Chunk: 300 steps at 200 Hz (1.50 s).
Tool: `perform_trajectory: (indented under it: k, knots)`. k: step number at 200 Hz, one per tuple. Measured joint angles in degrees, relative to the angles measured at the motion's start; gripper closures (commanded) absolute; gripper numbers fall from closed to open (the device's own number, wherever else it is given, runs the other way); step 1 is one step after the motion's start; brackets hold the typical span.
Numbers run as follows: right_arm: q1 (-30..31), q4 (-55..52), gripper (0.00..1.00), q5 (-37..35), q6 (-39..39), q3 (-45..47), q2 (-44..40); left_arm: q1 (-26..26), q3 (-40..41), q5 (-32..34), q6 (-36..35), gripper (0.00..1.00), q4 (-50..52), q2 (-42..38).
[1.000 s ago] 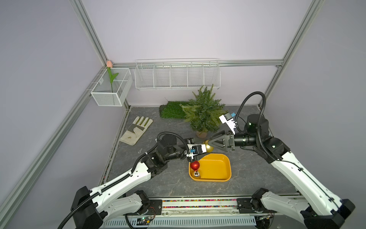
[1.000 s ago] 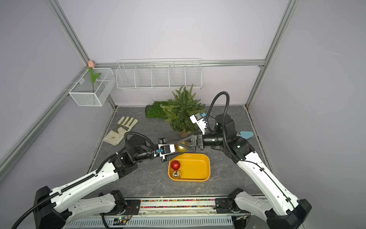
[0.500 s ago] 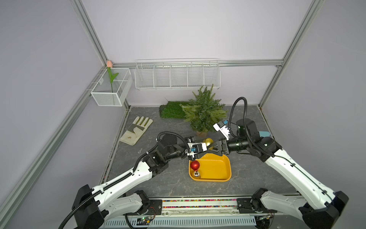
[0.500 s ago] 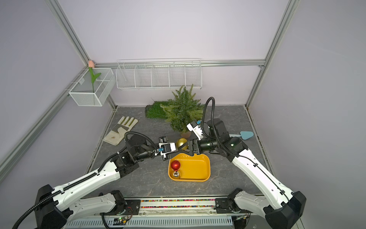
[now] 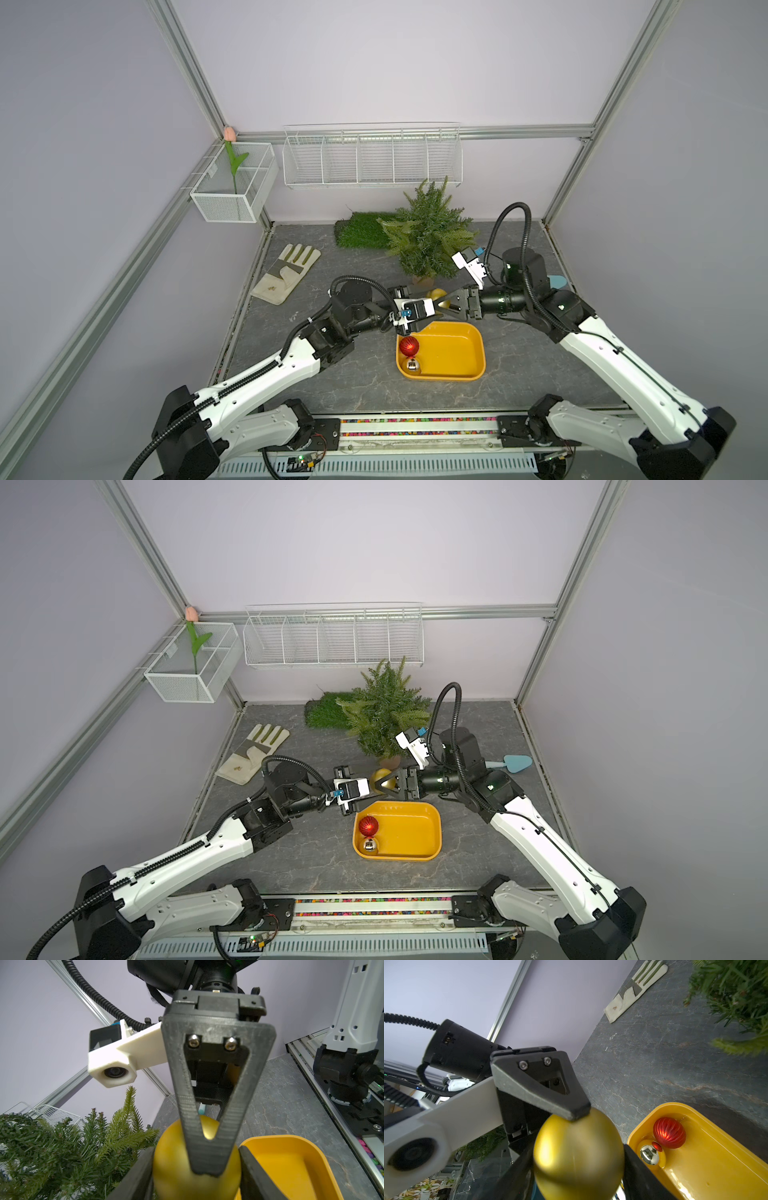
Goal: Decorate the small christmas tree with ornaments
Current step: Hang an ornament on the christmas tree.
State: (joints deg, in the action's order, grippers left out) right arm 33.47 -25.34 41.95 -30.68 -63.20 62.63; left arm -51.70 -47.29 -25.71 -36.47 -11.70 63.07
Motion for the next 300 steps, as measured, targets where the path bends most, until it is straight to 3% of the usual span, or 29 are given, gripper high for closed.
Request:
perform_trajectory:
  k: [56,103,137,189,231,265,300]
  knots:
    - [-0.57,0.68,0.48,-0.72,-0.5,0.52,-0.72,0.04,0.0,0.66,0.31,0.16,-0.52,0.09]
    - [-6.73,0.74,0.49,2.01,1.6,0.17,-2.23,0.04,0.04,5.07,3.28,0.11,-1.88,-1.6]
    - [-11.56,0.98,0.49,6.19,3.1,-1.92,-2.19,0.04,-2.34,9.01,5.4,0.18,0.74,-0.96]
    - [-17.25,2.82,0.47,11.93,5.31,-3.58,-3.72,0.04,-10.49,11.78,8.44,0.22,6.8,2.89]
    - [-19.15,6.03,0.5,17.11,6.99,-3.58,-6.62,0.04,-13.6,9.79,9.73,0.39,9.16,5.22]
    - [-19.28,6.38,0.51,20.24,8.22,-3.58,-6.8,0.04,-15.5,7.63,9.77,0.46,10.58,6.14]
    - [-19.37,6.12,0.52,21.14,9.6,-3.58,-6.82,0.04,-16.22,4.52,9.99,0.64,10.6,6.14]
